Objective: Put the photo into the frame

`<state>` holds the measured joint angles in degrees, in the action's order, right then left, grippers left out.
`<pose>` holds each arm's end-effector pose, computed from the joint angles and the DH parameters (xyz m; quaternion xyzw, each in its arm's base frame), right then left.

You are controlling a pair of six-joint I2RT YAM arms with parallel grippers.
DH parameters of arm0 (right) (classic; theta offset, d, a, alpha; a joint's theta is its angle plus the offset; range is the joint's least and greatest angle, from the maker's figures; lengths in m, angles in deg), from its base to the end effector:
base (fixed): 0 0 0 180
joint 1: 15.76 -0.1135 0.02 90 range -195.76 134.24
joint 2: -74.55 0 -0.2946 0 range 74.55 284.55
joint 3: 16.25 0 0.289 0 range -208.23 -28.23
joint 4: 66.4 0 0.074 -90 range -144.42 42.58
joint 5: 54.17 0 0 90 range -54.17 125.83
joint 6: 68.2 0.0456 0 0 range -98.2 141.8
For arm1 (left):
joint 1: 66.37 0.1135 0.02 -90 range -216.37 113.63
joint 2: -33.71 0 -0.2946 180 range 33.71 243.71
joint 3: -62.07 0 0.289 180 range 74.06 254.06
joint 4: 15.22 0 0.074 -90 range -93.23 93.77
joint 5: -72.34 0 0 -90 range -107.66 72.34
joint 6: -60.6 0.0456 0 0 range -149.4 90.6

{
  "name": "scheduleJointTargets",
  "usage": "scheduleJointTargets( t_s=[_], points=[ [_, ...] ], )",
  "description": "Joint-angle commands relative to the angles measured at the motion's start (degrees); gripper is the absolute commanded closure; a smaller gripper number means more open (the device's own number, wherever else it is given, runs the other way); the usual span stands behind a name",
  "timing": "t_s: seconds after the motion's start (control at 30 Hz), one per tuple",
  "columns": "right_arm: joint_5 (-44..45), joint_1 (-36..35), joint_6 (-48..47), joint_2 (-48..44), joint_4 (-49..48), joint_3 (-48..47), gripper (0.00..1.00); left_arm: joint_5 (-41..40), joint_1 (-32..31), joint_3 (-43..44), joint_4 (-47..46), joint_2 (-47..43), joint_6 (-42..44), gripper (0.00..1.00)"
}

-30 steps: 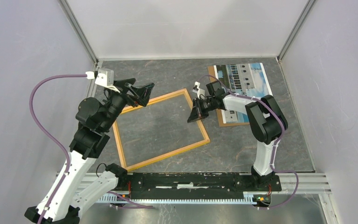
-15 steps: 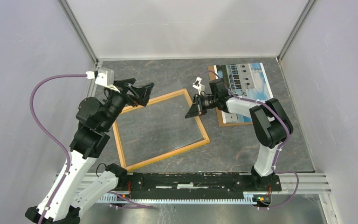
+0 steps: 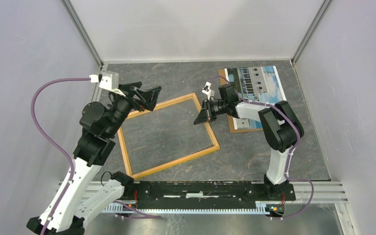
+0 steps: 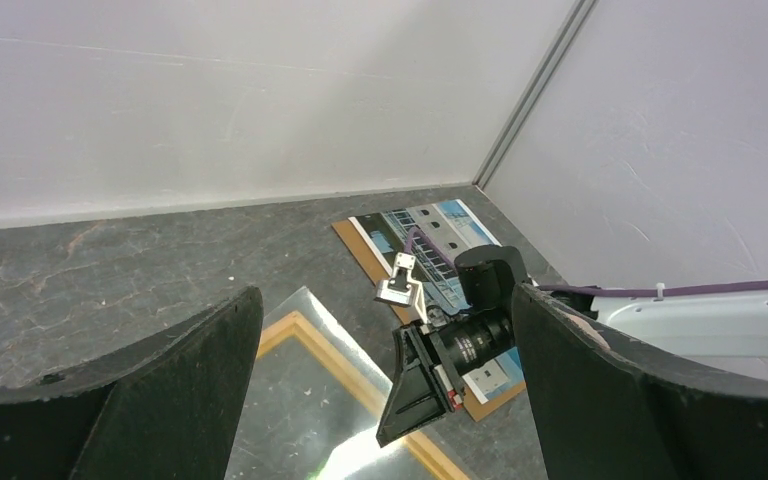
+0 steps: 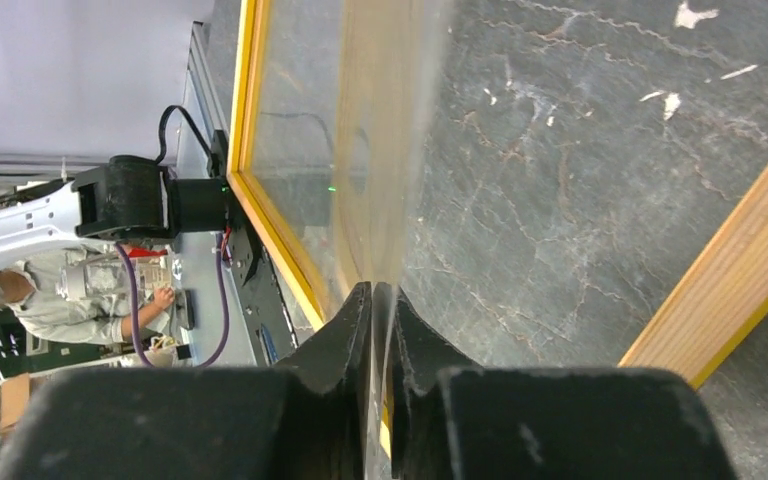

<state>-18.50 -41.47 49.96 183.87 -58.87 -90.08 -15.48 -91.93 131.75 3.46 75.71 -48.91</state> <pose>0.3680 0.2183 0.1551 -0.1645 0.8197 0.5339 0.1265 0.1572 -0.0771 0.4636 0.0487 0.6477 -0.3028 0.6975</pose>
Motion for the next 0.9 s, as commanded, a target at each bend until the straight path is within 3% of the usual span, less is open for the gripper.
scheduleJointTargets(
  t_s=[0.0, 0.2, 0.43, 0.67, 0.8, 0.87],
  points=[
    [1.49, 0.09, -2.99, 1.84, 4.11, -4.61, 0.78, 1.34, 0.46, -0.03, -2.64, -0.02, -2.11, 0.00],
    [6.15, 0.05, -7.81, 0.84, 12.06, -7.41, 0.43, 1.74, 0.59, -0.21, -2.80, 0.01, -2.38, 0.00],
    [11.71, 0.03, -13.85, -0.88, 21.35, -11.50, 0.23, 2.31, 0.95, -0.30, -3.02, -0.07, -2.90, 0.00],
    [23.62, -0.43, -21.14, -4.46, 32.67, -16.35, 0.12, 2.49, 0.99, -0.47, -3.19, -0.40, -3.17, 0.00],
    [37.67, -1.02, -24.38, -7.51, 37.74, -16.84, 0.10, 2.48, 1.08, -0.61, -3.44, -0.21, -3.26, 0.00],
    [40.43, -1.54, -24.80, -9.19, 37.20, -14.10, 0.11, 2.58, 1.08, -0.65, -3.50, -0.16, -3.34, 0.00]
  ],
)
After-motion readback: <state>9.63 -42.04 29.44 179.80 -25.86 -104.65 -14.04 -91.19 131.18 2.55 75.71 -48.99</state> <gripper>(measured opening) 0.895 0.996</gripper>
